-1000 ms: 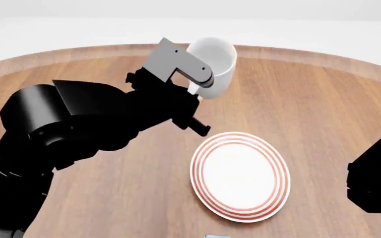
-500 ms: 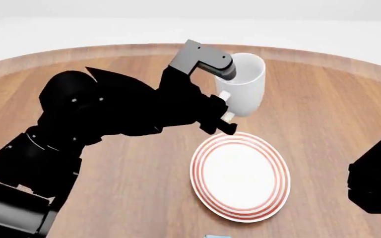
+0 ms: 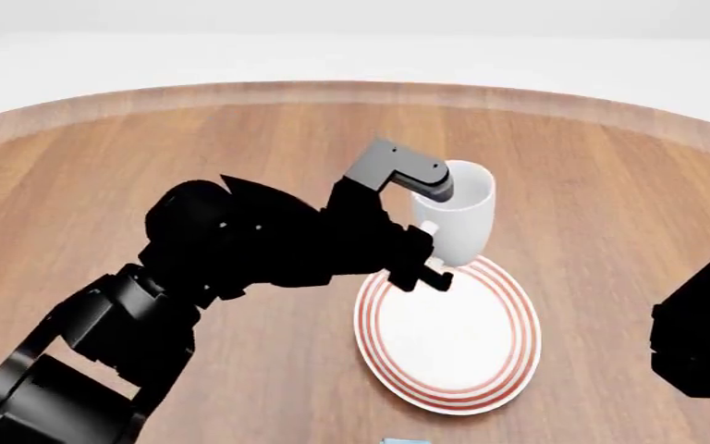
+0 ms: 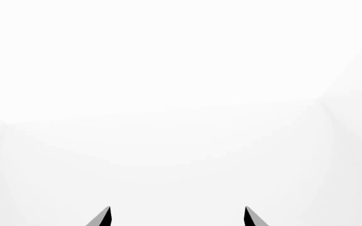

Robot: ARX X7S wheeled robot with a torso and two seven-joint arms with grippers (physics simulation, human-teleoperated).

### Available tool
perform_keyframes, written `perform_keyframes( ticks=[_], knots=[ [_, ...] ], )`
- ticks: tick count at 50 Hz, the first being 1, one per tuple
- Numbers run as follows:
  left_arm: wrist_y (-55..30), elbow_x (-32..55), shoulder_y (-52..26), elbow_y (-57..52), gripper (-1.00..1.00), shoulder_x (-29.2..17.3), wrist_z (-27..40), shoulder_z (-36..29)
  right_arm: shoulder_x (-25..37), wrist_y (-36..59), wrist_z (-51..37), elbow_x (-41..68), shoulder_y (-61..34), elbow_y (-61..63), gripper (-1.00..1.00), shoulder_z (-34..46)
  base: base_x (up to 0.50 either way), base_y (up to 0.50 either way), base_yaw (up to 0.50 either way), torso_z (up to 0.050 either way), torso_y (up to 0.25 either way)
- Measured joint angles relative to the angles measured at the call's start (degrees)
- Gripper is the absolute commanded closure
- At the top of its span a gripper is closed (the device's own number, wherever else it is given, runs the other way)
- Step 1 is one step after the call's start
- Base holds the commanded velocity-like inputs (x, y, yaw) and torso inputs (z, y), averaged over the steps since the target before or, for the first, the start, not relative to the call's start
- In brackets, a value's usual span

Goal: Pick up the white mug and put it on the plate, and put the chocolate pudding to the right of the plate.

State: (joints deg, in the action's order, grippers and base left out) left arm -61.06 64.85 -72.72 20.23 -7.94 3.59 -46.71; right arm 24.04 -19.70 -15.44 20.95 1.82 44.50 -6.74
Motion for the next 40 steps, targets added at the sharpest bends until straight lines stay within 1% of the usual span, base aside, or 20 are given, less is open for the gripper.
perform_keyframes(
  ticks=[26,40],
  knots=[
    [2.07,-3.95,-0.67,7.49,1.00,3.27,-5.25,-7.42,0.43,-0.48,-0.39,0.68,0.35,-0.17,-1.00,-0.39,0.00,0.00,0.00,0.000,0.000],
    [3.88,-4.87,-0.80,11.40,1.00,4.77,-7.66,-10.23,0.58,-0.68,-0.58,1.00,0.51,-0.14,-1.00,-0.42,0.00,0.00,0.00,0.000,0.000]
  ],
)
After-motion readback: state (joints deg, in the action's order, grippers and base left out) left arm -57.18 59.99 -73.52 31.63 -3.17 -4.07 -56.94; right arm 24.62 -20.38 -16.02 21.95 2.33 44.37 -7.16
